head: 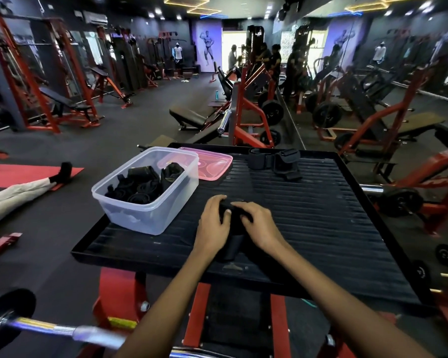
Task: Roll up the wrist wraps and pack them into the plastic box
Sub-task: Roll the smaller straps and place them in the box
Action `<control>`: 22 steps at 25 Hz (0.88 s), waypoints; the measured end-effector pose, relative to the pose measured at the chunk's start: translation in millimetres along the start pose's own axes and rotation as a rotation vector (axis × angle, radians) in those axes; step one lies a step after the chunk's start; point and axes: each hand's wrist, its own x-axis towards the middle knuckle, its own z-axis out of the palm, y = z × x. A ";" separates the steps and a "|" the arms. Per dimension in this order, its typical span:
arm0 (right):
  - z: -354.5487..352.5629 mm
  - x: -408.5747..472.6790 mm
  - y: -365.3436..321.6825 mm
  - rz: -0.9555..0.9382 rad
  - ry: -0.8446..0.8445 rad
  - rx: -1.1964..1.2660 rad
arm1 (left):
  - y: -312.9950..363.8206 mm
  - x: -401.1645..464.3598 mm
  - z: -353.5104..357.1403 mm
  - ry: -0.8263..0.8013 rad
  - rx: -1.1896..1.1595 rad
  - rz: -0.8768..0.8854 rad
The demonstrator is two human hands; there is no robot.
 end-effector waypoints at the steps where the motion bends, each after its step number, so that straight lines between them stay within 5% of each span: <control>1: 1.4 -5.3 -1.2 0.033 -0.017 0.060 | -3.6 -1.3 -0.4 0.005 -0.008 0.008; 5: -13.7 7.4 6.4 0.162 0.079 0.224 | -8.5 -1.3 -1.5 0.017 -0.025 0.061; 8: -31.1 59.5 35.7 0.179 0.145 -0.074 | -9.3 -1.3 0.7 0.024 -0.033 0.066; 12: -43.3 140.0 72.3 0.177 -0.023 -0.464 | -13.2 -0.5 1.7 0.036 -0.039 0.057; 18: -31.3 213.5 103.8 0.279 -0.240 -0.582 | -15.7 0.2 2.7 0.038 -0.064 0.011; 22: -23.3 223.3 119.7 0.246 -0.151 -0.767 | -15.4 0.3 2.4 0.042 -0.077 0.015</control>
